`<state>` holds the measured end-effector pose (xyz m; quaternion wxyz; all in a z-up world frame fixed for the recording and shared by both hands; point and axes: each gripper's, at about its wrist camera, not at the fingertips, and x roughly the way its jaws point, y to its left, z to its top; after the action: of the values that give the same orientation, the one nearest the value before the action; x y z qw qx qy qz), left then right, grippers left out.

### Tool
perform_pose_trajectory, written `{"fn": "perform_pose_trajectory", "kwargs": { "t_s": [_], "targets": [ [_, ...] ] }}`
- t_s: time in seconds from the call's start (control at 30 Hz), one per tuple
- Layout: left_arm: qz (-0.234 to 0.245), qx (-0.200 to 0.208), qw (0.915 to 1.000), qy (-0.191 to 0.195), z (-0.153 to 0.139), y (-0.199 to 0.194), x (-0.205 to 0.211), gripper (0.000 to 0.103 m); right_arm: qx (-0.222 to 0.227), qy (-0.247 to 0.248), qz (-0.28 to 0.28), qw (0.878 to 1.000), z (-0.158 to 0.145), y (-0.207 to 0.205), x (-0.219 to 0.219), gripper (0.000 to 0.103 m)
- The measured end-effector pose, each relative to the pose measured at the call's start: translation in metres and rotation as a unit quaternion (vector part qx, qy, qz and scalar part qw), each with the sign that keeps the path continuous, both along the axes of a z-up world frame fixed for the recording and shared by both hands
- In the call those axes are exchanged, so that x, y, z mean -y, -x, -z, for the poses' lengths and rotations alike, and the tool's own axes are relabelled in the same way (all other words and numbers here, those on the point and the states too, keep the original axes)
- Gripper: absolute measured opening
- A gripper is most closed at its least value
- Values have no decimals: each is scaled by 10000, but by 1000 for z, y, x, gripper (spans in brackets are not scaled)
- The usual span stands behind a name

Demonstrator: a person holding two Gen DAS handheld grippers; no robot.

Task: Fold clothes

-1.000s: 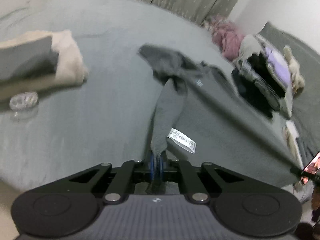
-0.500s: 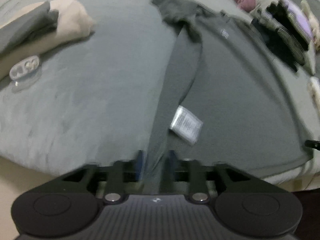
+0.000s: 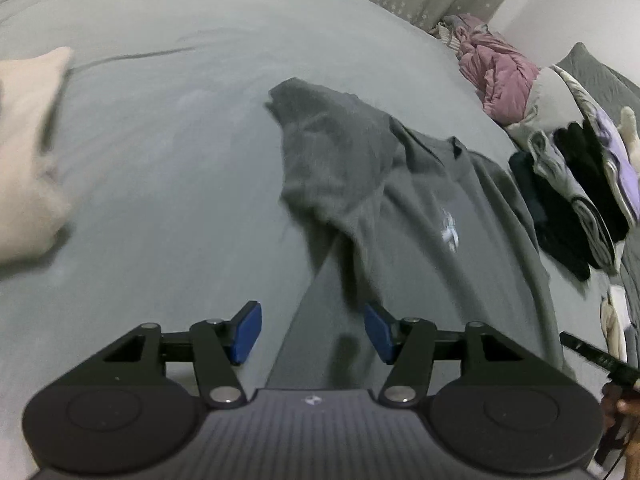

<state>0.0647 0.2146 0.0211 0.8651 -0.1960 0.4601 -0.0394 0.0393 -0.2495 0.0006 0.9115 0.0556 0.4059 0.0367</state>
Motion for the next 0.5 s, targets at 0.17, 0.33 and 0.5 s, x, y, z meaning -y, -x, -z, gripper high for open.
{"fn": "perform_pose_trajectory", "kwargs": {
  "t_s": [0.17,0.33,0.5],
  "targets": [
    [-189,83,9972,713,21,-48,-6,58,294,304,-347,9985,16,-33,-5,56],
    [-493,305,9906,1238,34,-82,-16,54,703,113,-479,9963,22,-65,-8,55],
    [-973,656,9865,1141,31,-88,-28,16,932,-653,-344,9929,27,-82,-1,4]
  ]
}}
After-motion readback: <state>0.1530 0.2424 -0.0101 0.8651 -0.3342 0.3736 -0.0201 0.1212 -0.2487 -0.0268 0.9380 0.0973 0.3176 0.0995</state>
